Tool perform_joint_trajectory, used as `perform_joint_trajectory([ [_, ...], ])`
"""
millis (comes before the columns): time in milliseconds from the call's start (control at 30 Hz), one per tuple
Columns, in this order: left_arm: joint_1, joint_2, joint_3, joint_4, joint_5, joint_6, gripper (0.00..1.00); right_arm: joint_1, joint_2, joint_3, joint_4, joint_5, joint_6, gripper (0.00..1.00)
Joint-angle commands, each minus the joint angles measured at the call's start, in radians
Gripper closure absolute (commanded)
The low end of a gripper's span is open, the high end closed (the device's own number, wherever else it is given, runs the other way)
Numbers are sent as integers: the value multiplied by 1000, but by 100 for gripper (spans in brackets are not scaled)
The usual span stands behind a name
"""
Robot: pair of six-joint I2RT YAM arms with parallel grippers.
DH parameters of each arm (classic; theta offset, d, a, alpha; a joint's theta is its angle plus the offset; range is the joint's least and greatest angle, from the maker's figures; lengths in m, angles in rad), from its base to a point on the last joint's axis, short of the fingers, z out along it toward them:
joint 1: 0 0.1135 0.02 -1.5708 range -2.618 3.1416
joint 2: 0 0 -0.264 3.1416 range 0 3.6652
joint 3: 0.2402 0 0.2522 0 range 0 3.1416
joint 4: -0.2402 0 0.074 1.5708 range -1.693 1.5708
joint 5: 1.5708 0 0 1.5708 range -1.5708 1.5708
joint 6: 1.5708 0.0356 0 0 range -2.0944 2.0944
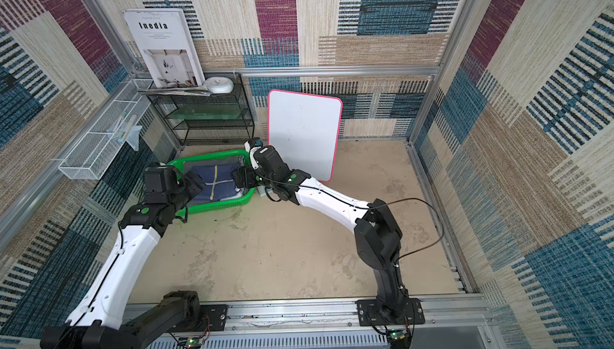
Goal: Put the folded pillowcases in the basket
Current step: Place the pillowcase in the basket, then reset both arms
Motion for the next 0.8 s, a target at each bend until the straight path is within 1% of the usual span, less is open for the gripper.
perform_joint_trajectory([
  [0,-40,-60,5,-1,-43,-19,12,2,-120,-118,88,94,3,5],
  [67,-83,-97,18,-20,-63,-6,9,0,-208,-191,94,123,7,0],
  [133,-128,-145,7,-40,-105,0,2,2,-298,-263,94,158,4,0],
  [233,-223,-289,-78,-49,-296,-5,0,2,-455,-387,91,250,-1,0],
  [267,-235,-338,-113,-49,-344,-12,0,2,-512,-436,96,282,3,0],
  [333,-236,-412,-175,-45,-388,-26,0,2,-617,-526,119,335,13,0],
  [433,-236,-487,-275,-14,-413,-33,0,2,-755,-645,131,412,-1,0],
  [500,-236,-510,-333,-8,-433,-45,0,1,-824,-713,114,496,-19,0],
  [600,-236,-517,-414,5,-529,-64,0,-1,-915,-809,57,658,-10,0],
  [667,-236,-512,-475,78,-577,-28,0,-1,-983,-887,56,735,-13,0],
  [733,-236,-505,-534,147,-616,11,0,-2,-1067,-991,113,782,-55,0],
  [767,-236,-500,-558,195,-617,53,0,-2,-1102,-1035,142,806,-72,0],
])
